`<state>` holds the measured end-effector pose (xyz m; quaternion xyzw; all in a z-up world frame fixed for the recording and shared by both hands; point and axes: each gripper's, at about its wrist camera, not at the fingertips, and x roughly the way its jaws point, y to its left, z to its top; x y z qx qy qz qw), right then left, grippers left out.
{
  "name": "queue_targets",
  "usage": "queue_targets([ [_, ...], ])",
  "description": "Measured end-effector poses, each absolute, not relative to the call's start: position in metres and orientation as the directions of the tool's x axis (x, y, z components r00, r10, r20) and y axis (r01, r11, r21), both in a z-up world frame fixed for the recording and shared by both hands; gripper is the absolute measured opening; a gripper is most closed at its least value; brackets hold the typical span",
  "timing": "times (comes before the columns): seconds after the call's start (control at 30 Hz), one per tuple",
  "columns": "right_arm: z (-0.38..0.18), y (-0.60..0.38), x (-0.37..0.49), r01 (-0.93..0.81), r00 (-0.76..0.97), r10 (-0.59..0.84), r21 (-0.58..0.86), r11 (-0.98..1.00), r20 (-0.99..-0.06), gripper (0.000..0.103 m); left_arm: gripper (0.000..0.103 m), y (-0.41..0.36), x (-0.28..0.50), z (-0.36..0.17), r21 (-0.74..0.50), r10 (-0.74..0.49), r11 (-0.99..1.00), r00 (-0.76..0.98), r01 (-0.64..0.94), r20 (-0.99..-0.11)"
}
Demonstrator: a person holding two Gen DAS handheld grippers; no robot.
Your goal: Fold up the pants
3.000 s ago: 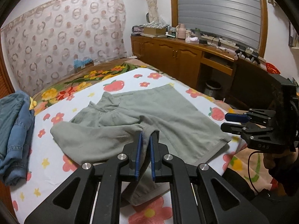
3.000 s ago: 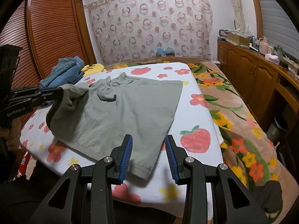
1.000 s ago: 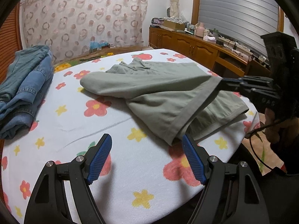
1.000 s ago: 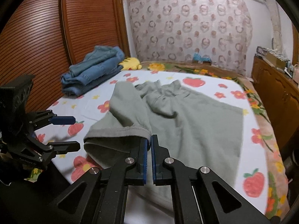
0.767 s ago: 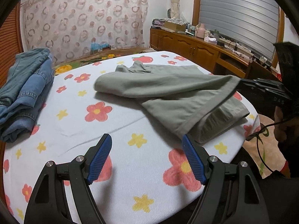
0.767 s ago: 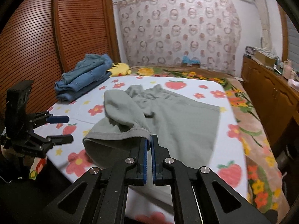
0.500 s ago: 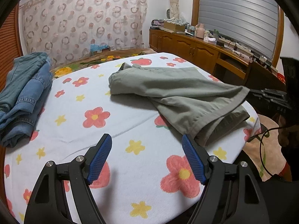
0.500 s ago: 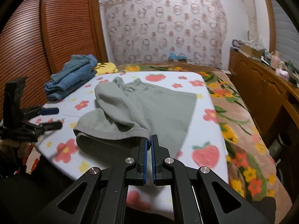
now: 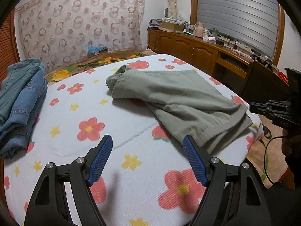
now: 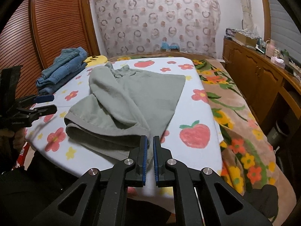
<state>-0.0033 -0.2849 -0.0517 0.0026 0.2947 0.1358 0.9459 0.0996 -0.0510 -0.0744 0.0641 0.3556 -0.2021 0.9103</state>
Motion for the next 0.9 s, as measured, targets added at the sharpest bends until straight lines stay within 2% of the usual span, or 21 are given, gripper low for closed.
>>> queue_targets([
  [0.07, -0.048, -0.288, -0.006, -0.251, 0.798, 0.253, 0.079, 0.965, -0.547, 0.014, 0.078, -0.050, 0.105, -0.073, -0.032, -0.325, 0.911, 0.668, 0.411, -0.669],
  [0.27, -0.043, -0.283, 0.003, -0.259, 0.810, 0.249, 0.058, 0.964, -0.532, 0.018, 0.078, -0.047, 0.124, -0.076, -0.031, -0.315, 0.917, 0.673, 0.398, -0.669],
  [0.4, -0.039, -0.270, 0.018, -0.293, 0.810, 0.272, 0.045, 0.955, -0.519, 0.020, 0.078, -0.041, 0.137, -0.078, -0.021, -0.299, 0.922, 0.676, 0.386, -0.673],
  [0.47, -0.039, -0.269, 0.030, -0.314, 0.810, 0.291, 0.042, 0.948, -0.510, 0.025, 0.078, -0.038, 0.141, -0.078, -0.016, -0.292, 0.925, 0.680, 0.381, -0.673],
  [0.67, -0.030, -0.246, 0.063, -0.378, 0.801, 0.342, 0.028, 0.925, -0.491, 0.031, 0.078, -0.023, 0.154, -0.077, -0.024, -0.273, 0.937, 0.690, 0.348, -0.670],
  [0.9, -0.032, -0.238, 0.098, -0.437, 0.778, 0.399, 0.038, 0.898, -0.485, 0.033, 0.078, -0.008, 0.156, -0.079, -0.026, -0.246, 0.950, 0.699, 0.310, -0.671],
])
